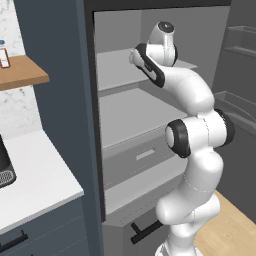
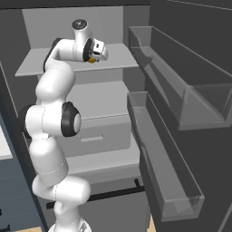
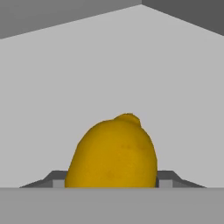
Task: Place one lemon and one chicken drumstick in each tupperware on the nearby counter, to pack two identical lunches.
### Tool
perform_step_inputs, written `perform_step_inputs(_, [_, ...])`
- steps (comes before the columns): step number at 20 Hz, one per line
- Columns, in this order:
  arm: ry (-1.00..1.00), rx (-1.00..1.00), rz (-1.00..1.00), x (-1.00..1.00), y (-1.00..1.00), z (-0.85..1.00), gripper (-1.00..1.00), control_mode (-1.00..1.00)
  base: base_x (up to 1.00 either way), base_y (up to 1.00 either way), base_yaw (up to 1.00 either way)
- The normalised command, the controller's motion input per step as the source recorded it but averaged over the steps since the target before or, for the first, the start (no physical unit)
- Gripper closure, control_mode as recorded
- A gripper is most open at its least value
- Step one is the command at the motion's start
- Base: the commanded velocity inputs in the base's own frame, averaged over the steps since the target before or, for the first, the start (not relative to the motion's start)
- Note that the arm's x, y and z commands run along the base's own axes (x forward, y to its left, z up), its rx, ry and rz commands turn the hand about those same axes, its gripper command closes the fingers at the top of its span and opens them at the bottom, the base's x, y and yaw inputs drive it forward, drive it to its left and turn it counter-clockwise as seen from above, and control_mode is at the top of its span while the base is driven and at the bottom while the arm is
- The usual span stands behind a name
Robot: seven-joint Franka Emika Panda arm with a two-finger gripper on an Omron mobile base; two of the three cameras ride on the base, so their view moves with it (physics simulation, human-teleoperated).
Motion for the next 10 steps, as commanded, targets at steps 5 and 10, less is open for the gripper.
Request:
perform_step_inputs(5, [-0.08, 0.0, -0.01, -0.63, -0.01, 0.0, 1.0, -1.0, 0.0, 0.0, 0.0])
perform_step_inputs(10, [-0.19, 0.01, 0.0, -1.0, -0.1, 0.0, 1.0, -1.0, 0.0, 0.0, 0.0])
